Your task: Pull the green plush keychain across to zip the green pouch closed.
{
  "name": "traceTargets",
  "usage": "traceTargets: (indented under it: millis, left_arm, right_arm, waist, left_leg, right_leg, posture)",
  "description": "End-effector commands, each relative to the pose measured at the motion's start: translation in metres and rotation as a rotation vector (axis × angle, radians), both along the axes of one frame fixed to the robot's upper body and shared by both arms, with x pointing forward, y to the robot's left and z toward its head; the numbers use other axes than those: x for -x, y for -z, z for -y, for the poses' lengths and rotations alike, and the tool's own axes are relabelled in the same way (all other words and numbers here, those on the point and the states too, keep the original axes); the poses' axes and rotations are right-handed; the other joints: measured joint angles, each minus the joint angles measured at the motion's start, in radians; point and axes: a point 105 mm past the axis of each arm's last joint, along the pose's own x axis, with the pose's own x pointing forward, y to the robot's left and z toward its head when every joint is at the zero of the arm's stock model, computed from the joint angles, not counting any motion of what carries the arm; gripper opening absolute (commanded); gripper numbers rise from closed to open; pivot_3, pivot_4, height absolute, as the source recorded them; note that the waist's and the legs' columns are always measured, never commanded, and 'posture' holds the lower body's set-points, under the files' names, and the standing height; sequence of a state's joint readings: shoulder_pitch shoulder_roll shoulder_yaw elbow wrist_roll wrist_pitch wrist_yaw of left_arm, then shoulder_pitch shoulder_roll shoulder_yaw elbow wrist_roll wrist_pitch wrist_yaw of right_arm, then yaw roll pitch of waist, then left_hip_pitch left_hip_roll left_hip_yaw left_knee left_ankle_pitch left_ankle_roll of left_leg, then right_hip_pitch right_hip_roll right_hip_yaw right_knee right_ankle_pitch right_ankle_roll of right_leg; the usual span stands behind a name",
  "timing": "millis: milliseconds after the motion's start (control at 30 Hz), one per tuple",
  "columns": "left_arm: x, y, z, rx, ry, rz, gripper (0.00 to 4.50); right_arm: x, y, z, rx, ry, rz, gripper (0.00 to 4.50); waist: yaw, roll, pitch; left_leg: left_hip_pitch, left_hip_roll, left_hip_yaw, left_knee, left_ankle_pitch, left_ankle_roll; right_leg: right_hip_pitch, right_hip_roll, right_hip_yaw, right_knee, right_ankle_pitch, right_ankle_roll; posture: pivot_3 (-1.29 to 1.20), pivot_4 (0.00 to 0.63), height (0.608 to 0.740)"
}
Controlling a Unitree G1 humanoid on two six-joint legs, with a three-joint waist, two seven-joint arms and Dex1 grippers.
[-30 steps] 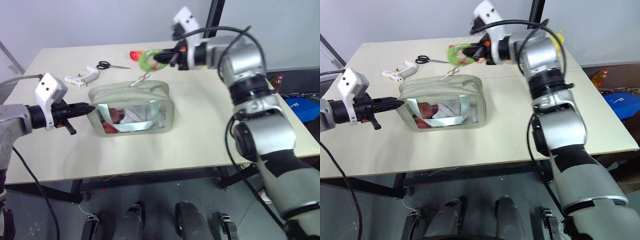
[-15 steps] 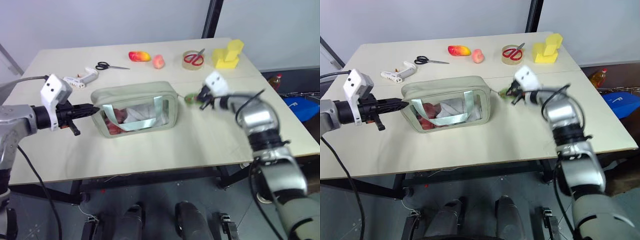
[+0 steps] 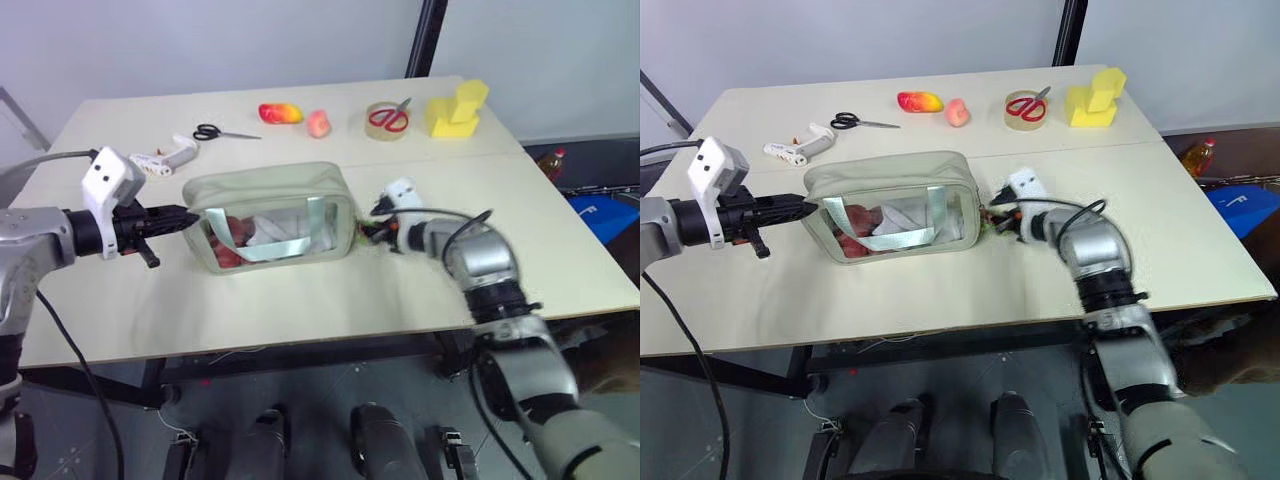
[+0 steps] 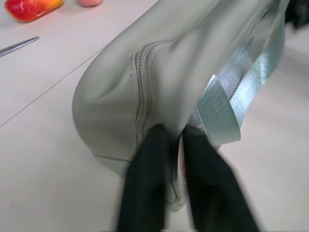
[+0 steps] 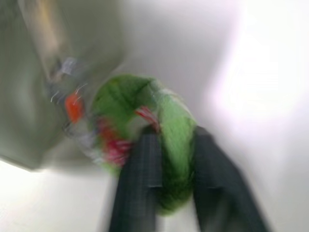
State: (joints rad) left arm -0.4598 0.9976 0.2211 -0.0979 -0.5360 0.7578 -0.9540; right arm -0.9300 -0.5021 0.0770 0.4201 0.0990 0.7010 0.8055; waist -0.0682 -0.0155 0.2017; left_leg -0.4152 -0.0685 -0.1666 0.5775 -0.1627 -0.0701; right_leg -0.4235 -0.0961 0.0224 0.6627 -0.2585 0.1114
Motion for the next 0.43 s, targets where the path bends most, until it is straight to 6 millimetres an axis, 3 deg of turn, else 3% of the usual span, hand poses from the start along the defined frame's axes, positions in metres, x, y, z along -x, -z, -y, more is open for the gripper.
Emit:
traceTargets:
  millis: [33, 133, 167, 300, 433]
  left_arm:
    - [0.007, -0.029, -0.013, 0.045, -0.008, 0.057, 2.83]
    - [0.017, -0.037, -0.021, 0.057, 0.005, 0.032, 4.23]
    - [0.022, -0.039, -0.026, 0.039, 0.007, 0.022, 4.45]
    - [0.034, -0.052, -0.041, 0.021, -0.017, 0.009, 4.45]
    - [0.04, -0.059, -0.046, 0.004, -0.029, 0.02, 4.45]
  right_arm:
    - [0.014, -0.065, -0.008, 0.067, -0.213, 0.134, 2.93]
    - [0.04, -0.1, -0.025, 0.042, -0.407, 0.128, 4.39]
    - [0.05, -0.109, -0.031, 0.041, -0.473, 0.125, 4.49]
    - [0.073, -0.126, -0.046, 0.054, -0.602, 0.136, 4.49]
    - [0.082, -0.12, -0.05, 0.082, -0.646, 0.129, 4.49]
  waist:
    - [-0.005, 0.0, 0.0]
    - [-0.01, 0.0, 0.0]
    - [-0.011, 0.0, 0.0]
    - [-0.005, 0.0, 0.0]
    - [0.001, 0.0, 0.0]
  left_leg:
    - [-0.001, 0.0, 0.001, 0.0, 0.0, 0.0]
    - [-0.001, 0.002, 0.001, -0.001, -0.001, 0.001]
    - [-0.001, 0.003, 0.002, -0.001, -0.001, 0.001]
    - [-0.002, 0.006, 0.002, -0.001, -0.001, 0.001]
    - [-0.003, 0.006, 0.003, 0.0, -0.001, 0.001]
  right_leg:
    - [-0.001, 0.0, 0.0, 0.0, 0.0, 0.0]
    - [-0.002, 0.001, 0.0, 0.0, 0.0, 0.0]
    - [-0.003, 0.002, 0.0, 0.0, 0.0, 0.0]
    - [-0.003, 0.003, 0.0, -0.001, 0.0, 0.0]
    - [-0.003, 0.002, 0.0, -0.002, 0.0, 0.0]
  posture:
    - [0.0, 0.15, 0.74]
    - [0.0, 0.15, 0.74]
    - [0.0, 0.15, 0.74]
    - [0.0, 0.15, 0.74]
    - [0.0, 0.15, 0.74]
